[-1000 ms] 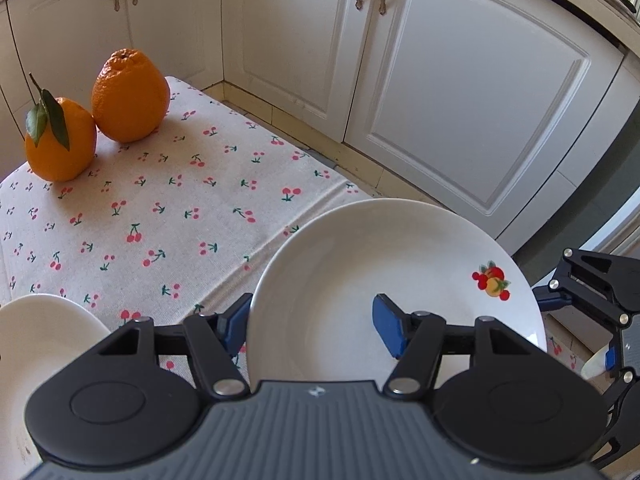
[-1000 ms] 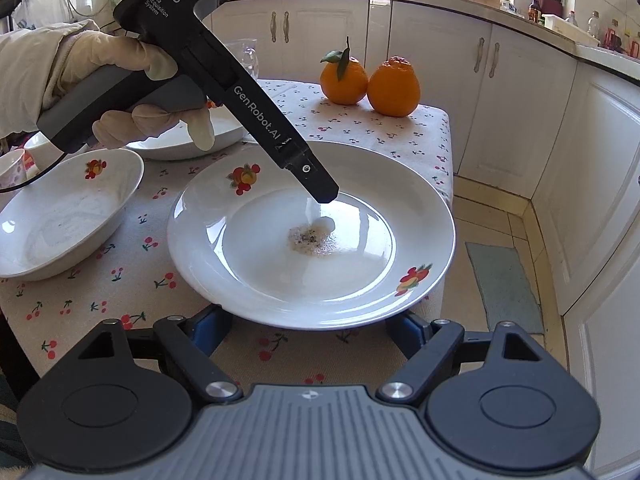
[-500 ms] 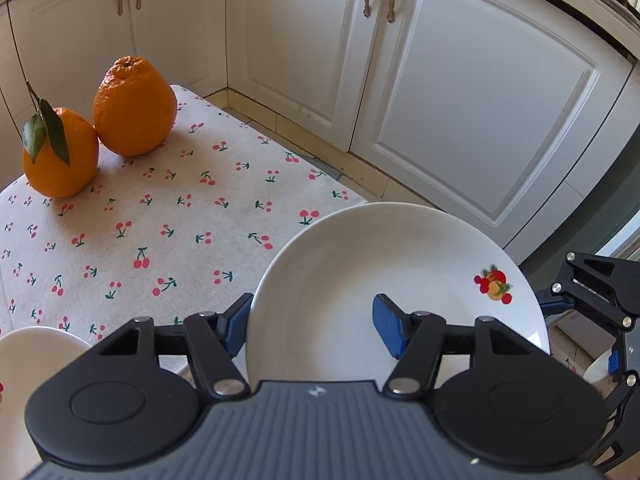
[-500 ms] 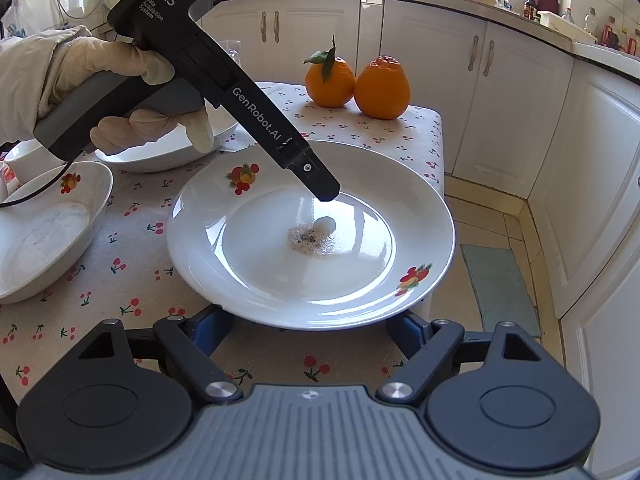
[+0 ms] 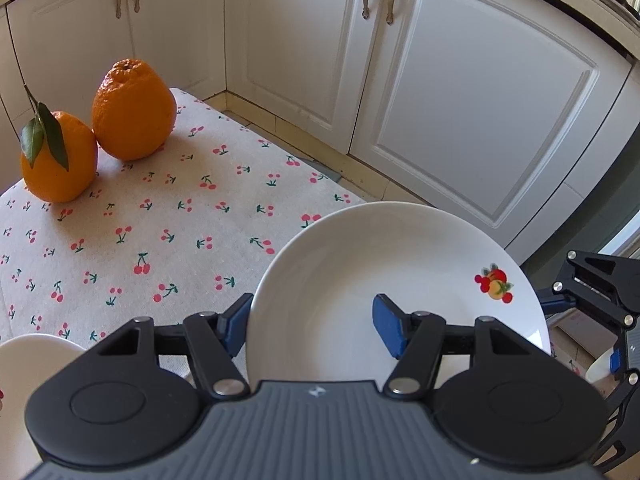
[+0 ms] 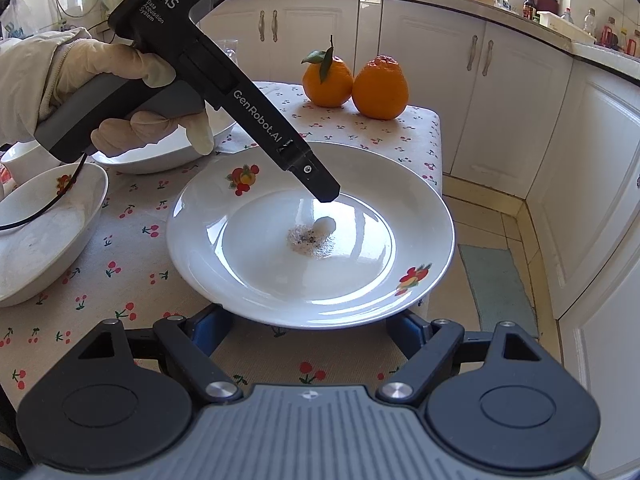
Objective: Organize plates and bowls
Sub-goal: 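Lift the stained plate with the left gripper and carry it across the table, then lower the stained plate onto the cloth and open the left gripper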
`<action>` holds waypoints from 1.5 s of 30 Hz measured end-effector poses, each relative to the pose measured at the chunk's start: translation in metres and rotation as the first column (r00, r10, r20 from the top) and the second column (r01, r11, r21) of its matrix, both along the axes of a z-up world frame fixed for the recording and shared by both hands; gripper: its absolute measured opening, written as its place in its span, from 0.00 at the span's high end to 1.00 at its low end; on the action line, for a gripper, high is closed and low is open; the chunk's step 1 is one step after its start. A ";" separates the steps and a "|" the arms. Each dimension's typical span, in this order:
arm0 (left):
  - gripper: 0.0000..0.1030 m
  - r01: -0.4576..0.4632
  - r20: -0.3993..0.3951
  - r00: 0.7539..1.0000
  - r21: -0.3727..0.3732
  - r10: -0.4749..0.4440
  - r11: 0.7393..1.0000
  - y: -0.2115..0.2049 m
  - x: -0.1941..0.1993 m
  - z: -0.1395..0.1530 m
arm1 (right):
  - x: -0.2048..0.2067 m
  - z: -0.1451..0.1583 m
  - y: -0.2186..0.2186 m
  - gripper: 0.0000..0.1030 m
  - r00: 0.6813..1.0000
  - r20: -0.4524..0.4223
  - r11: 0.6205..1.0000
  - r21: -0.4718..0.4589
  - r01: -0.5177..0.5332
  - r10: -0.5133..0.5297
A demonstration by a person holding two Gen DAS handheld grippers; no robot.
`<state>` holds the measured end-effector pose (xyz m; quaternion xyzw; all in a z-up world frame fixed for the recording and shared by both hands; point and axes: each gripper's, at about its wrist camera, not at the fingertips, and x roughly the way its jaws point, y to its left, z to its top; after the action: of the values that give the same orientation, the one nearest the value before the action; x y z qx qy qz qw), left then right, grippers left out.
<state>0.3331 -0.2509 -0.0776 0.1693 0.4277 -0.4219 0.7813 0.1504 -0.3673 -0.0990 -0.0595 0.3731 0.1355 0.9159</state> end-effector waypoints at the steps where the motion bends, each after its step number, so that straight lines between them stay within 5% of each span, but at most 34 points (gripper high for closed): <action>1: 0.39 0.001 0.001 1.000 0.001 -0.001 1.000 0.000 -0.001 0.000 | 0.000 0.000 0.000 0.15 1.000 0.001 1.000 0.000 0.000 0.000; 8: 0.35 0.003 0.004 1.000 0.003 -0.003 1.000 0.000 -0.001 0.001 | 0.000 0.000 -0.001 0.15 1.000 -0.003 1.000 0.006 0.000 0.000; 12: 0.18 -0.009 0.036 0.999 0.013 0.009 1.000 0.000 -0.003 0.003 | -0.003 0.003 -0.004 0.01 1.000 0.012 1.000 0.028 0.002 -0.003; 16: 0.13 -0.019 0.047 0.999 0.019 0.018 1.000 0.003 -0.003 0.006 | -0.005 0.006 -0.004 0.00 1.000 0.023 1.000 0.027 0.004 -0.005; 33: 0.08 -0.062 0.059 0.996 -0.061 0.066 0.996 0.029 -0.029 0.043 | -0.017 0.015 0.006 0.00 0.999 0.025 0.999 -0.015 0.033 -0.033; 45: 0.08 -0.109 0.238 0.963 -0.087 0.127 0.990 0.079 -0.118 0.089 | -0.065 0.048 0.027 0.00 0.991 0.103 0.996 0.005 0.087 -0.087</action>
<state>0.2152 -0.1715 0.0112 0.1652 0.3227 -0.3661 0.8571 0.0855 -0.3405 -0.0506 -0.0500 0.3273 0.0921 0.9391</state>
